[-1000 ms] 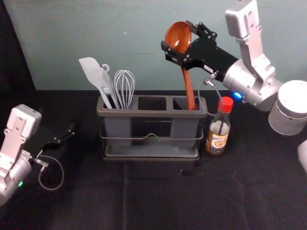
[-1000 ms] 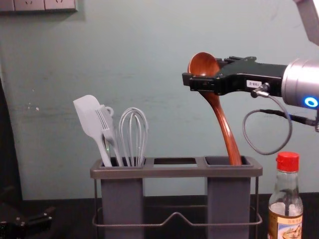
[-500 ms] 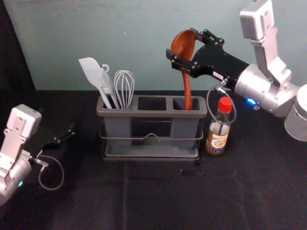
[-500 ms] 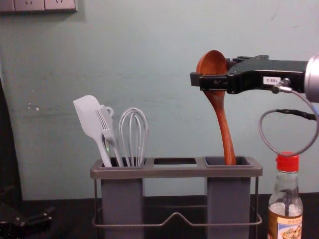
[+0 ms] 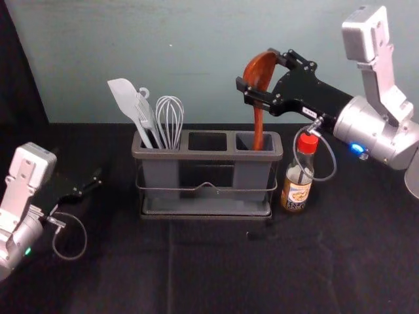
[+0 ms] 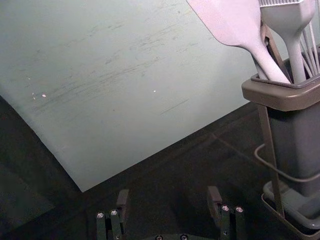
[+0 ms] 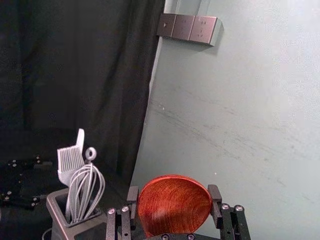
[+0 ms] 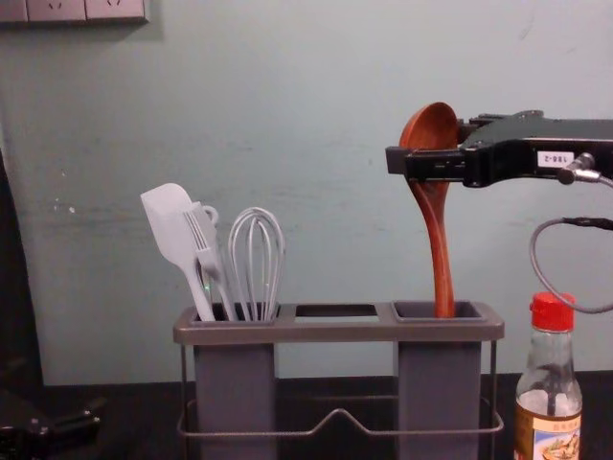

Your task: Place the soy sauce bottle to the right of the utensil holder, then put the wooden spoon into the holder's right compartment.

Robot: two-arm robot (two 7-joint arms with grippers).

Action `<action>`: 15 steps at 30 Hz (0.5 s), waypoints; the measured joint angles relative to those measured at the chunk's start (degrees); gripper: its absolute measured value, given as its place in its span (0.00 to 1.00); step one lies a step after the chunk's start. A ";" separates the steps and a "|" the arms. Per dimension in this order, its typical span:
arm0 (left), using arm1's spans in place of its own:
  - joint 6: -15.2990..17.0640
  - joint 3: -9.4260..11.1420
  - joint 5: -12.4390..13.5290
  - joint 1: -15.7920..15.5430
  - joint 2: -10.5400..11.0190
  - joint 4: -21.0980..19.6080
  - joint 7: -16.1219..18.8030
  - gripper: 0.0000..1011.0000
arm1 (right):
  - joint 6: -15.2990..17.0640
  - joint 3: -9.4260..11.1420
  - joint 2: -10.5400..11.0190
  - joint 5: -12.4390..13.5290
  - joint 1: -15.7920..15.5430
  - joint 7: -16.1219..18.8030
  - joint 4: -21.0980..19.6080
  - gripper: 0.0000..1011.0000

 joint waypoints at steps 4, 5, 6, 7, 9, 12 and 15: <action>0.00 0.00 0.00 0.00 0.00 0.00 0.00 1.00 | 0.16 -0.27 0.22 0.11 -0.16 -0.14 0.16 0.84; 0.00 0.00 0.00 0.00 0.00 0.00 0.00 1.00 | 0.16 -0.34 0.22 0.12 -0.16 -0.16 0.32 0.84; 0.00 0.00 0.00 0.00 0.00 0.00 0.00 1.00 | 0.17 -0.46 0.19 0.12 -0.16 -0.22 0.57 0.84; 0.00 0.00 0.00 0.00 0.00 0.00 0.00 1.00 | 0.17 -0.55 0.15 0.12 -0.15 -0.27 0.78 0.84; 0.00 0.00 0.00 0.00 0.00 0.00 0.00 1.00 | 0.17 -0.87 -0.05 0.11 -0.08 -0.42 1.57 0.84; 0.00 0.00 0.00 0.00 0.00 0.00 0.00 1.00 | 0.16 -1.16 -0.33 0.13 0.06 -0.46 2.57 0.84; 0.00 0.00 0.00 0.00 0.00 0.00 0.00 1.00 | 0.42 -1.42 -0.68 0.27 0.45 -0.44 3.63 0.84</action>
